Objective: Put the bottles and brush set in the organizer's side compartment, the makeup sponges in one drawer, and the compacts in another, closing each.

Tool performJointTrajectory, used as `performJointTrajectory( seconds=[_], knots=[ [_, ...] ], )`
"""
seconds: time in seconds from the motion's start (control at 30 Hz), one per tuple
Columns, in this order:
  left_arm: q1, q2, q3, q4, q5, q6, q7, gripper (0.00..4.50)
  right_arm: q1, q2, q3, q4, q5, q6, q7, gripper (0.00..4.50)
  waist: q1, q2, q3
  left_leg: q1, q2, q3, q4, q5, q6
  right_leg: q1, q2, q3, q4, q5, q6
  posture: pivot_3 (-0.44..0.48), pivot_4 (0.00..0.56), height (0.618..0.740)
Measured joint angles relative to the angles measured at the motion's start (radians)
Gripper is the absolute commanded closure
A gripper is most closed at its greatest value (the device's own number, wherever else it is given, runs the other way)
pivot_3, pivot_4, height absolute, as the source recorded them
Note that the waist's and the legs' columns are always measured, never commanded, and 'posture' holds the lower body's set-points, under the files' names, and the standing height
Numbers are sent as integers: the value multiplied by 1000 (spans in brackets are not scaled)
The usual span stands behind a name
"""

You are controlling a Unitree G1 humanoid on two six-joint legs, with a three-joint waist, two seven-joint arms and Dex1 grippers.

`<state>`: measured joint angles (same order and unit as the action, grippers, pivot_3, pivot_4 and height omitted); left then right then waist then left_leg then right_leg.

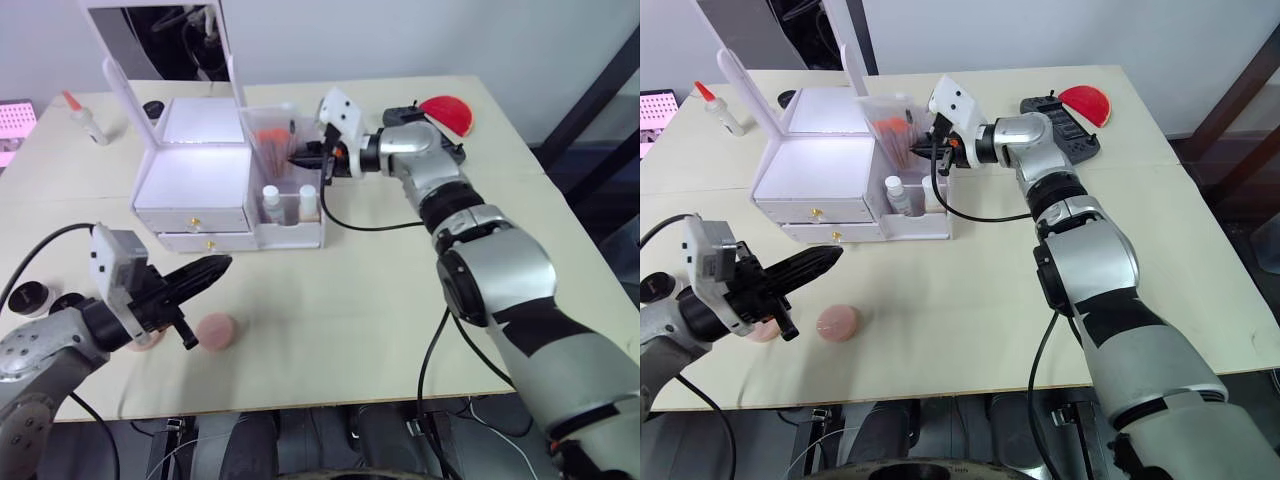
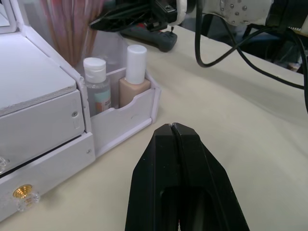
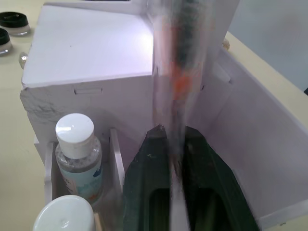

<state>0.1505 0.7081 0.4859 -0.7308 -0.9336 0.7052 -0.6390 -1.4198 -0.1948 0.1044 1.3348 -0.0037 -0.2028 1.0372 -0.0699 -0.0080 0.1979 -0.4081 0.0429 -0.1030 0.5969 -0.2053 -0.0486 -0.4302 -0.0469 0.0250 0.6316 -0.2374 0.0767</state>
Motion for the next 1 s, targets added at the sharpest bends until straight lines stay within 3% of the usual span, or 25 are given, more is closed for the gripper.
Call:
performJointTrajectory(
  seconds=[0.03,0.17,0.4,0.63,0.8,0.83,1.0],
  knots=[
    [0,0,0,3,0,0,0,4500,0,0,-7,1,-2,0,-2,2073,0,0,0,0,0,0,0,0,0,0,0,0,0,0,0,0,150,740],
    [0,1,0,10,1,-10,-4,4500,-1,-7,-45,1,-1,0,9,31,0,0,0,0,0,0,0,0,0,0,0,0,0,0,0,0,150,740],
    [3,7,0,39,9,-25,-18,4500,-32,-77,-154,-23,68,50,134,9,1,0,0,0,0,0,0,0,0,0,0,0,0,0,0,0,150,740],
    [-26,60,15,88,-13,-33,-68,4500,-61,-232,-229,-182,172,257,335,9,1,0,0,0,0,0,0,0,0,0,0,0,0,0,0,0,150,740],
    [-22,110,109,116,-50,-38,-132,4500,120,-368,-211,-537,234,526,442,9,2,0,0,0,0,1,0,0,0,1,0,0,0,0,1,0,150,740],
    [-12,115,133,125,-61,-37,-146,4500,209,-405,-194,-664,247,597,451,9,3,0,0,0,0,1,0,0,0,1,0,0,0,0,1,0,150,740],
    [58,120,247,153,-80,-30,-163,4500,522,-513,-204,-957,315,789,428,9,3,0,0,1,0,3,1,0,0,0,-1,2,0,0,0,0,150,740]
  ],
)
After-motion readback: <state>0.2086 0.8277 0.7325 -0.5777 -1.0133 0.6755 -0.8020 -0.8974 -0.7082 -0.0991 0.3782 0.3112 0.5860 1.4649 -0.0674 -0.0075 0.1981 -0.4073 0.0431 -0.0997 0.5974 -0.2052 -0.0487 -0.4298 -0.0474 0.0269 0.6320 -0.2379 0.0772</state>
